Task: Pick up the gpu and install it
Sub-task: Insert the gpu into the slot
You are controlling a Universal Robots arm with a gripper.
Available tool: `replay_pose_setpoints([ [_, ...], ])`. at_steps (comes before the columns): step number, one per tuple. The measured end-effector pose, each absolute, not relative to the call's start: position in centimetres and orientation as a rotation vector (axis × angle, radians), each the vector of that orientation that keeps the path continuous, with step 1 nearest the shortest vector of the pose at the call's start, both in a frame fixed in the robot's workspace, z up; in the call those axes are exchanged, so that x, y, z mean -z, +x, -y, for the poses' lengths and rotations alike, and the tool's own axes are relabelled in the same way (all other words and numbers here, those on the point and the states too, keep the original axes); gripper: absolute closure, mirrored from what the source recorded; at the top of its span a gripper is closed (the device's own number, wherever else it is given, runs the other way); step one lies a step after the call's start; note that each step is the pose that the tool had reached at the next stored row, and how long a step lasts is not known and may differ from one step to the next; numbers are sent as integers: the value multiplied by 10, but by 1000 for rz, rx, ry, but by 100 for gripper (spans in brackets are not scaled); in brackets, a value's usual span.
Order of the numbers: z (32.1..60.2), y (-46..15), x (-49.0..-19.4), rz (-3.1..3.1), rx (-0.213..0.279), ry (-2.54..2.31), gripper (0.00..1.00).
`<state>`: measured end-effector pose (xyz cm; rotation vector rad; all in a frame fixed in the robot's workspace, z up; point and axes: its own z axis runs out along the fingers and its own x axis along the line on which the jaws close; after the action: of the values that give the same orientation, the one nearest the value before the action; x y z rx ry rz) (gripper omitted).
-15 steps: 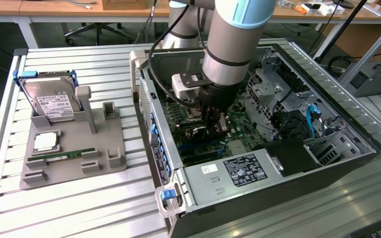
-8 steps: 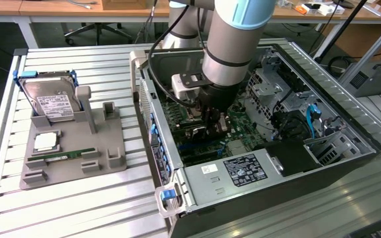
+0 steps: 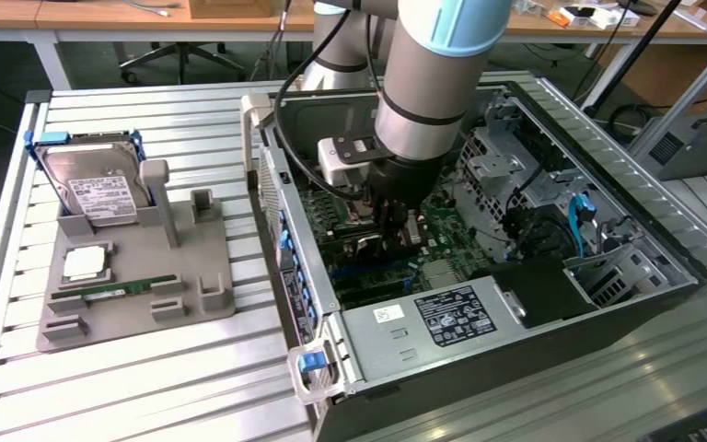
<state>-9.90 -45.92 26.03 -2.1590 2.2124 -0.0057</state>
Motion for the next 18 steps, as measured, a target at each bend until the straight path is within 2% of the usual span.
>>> replay_pose_setpoints([
  [18,459,-100,-257,-2212,6,-2159,73],
])
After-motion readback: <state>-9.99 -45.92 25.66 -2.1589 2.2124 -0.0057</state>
